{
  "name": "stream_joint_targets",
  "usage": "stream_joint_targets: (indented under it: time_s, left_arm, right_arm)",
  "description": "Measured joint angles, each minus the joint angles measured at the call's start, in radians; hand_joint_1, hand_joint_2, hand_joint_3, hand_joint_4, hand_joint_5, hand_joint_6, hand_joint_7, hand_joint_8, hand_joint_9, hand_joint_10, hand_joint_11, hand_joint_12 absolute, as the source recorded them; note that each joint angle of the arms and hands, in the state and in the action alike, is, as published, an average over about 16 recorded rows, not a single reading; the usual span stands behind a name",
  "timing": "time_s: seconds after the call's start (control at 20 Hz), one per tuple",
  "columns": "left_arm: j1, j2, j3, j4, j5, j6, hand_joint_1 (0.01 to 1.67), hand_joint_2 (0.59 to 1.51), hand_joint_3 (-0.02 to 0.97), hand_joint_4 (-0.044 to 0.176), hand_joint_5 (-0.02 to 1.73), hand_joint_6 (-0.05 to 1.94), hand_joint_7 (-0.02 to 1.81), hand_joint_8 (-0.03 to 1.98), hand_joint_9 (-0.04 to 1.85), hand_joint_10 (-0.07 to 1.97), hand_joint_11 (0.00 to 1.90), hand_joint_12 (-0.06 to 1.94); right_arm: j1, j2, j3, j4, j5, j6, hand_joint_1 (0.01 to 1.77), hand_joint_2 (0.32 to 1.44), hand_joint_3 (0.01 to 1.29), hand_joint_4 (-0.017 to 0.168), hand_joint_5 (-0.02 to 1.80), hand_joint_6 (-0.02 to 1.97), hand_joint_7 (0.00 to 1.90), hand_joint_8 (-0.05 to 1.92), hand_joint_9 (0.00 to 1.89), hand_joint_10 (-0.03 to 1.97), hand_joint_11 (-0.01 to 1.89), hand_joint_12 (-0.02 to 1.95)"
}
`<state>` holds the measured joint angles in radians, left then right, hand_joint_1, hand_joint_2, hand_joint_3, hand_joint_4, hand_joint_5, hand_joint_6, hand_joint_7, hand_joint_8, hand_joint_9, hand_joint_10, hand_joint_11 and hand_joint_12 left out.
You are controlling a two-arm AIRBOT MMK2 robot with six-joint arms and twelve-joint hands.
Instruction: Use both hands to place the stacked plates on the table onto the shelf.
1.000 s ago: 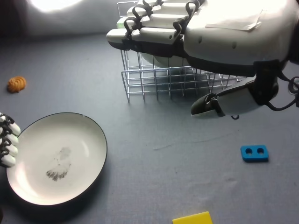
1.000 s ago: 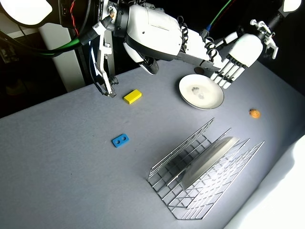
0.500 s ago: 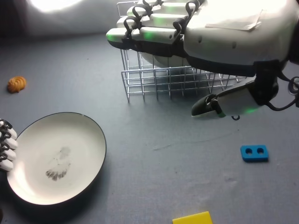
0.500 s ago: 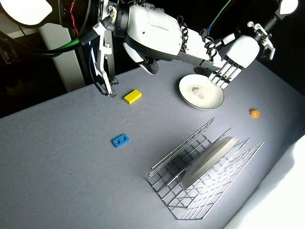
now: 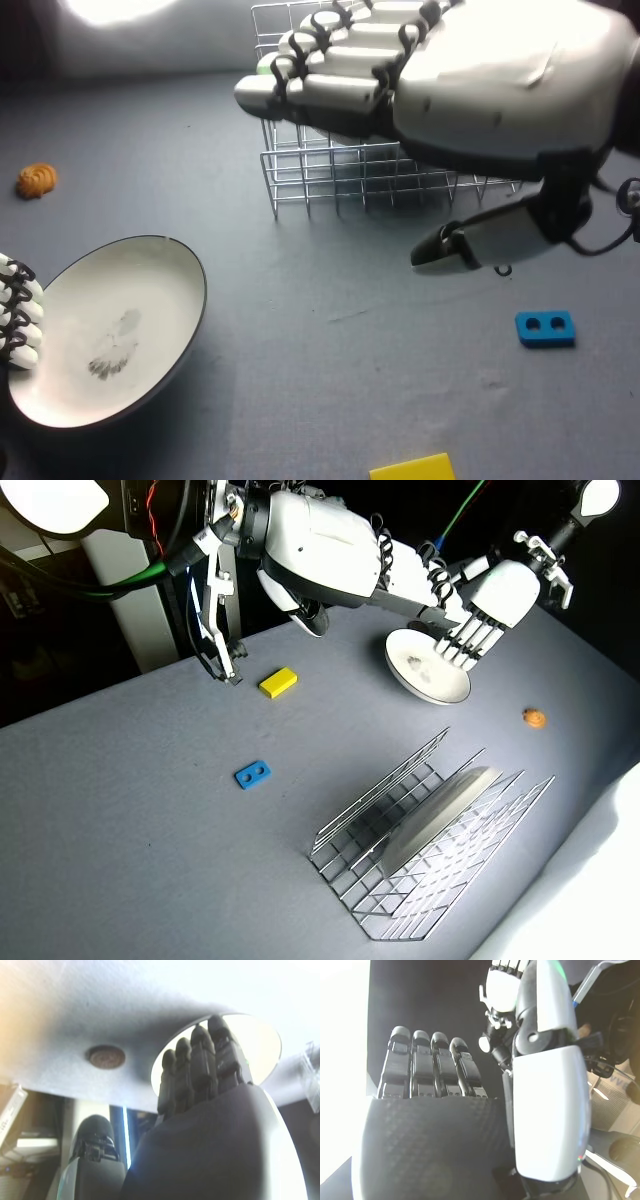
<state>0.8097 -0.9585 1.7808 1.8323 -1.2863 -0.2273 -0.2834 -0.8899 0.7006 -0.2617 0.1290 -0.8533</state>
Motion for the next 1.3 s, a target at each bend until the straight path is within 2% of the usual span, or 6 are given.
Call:
stream_joint_targets:
  time_s: [0.3,0.55,0.9,1.1,1.3]
  left_arm:
    - [0.006,-0.005,-0.012,0.008,0.014,0.002,0.02,1.183,0.017,-0.004,0.21,0.00,0.22,0.00,0.18,0.01,0.01,0.39]
    - [0.010,-0.009,-0.021,0.013,0.016,0.003,0.02,1.181,0.017,-0.004,0.21,-0.01,0.22,0.00,0.18,0.01,0.01,0.38]
    - [0.010,-0.011,-0.030,0.018,0.014,0.002,0.02,1.181,0.017,-0.005,0.20,-0.02,0.20,0.00,0.17,0.01,0.02,0.33]
    - [0.015,-0.012,-0.034,0.018,0.014,0.002,0.02,1.180,0.018,-0.006,0.19,-0.02,0.19,0.00,0.17,0.01,0.02,0.34]
    - [0.026,-0.014,-0.036,0.013,0.015,0.003,0.02,1.180,0.017,-0.007,0.19,-0.02,0.19,-0.01,0.17,0.00,0.02,0.34]
  right_arm:
    - [-0.069,-0.111,0.080,0.000,0.038,-0.062,1.21,0.92,0.01,0.001,0.02,0.02,0.01,0.01,0.01,0.00,0.02,0.01]
    - [-0.121,-0.260,0.192,0.000,0.075,-0.121,1.24,0.92,0.01,0.001,0.02,0.02,0.01,0.01,0.01,0.00,0.02,0.01]
    - [-0.161,-0.464,0.353,0.001,0.098,-0.179,1.27,0.91,0.01,0.001,0.03,0.02,0.01,0.01,0.01,0.00,0.02,0.01]
    - [-0.174,-0.532,0.407,0.002,0.103,-0.191,1.26,0.91,0.01,0.001,0.03,0.02,0.01,0.01,0.01,0.00,0.02,0.01]
    - [-0.185,-0.562,0.435,0.002,0.103,-0.196,1.25,0.92,0.01,0.001,0.04,0.02,0.01,0.01,0.01,0.00,0.02,0.01]
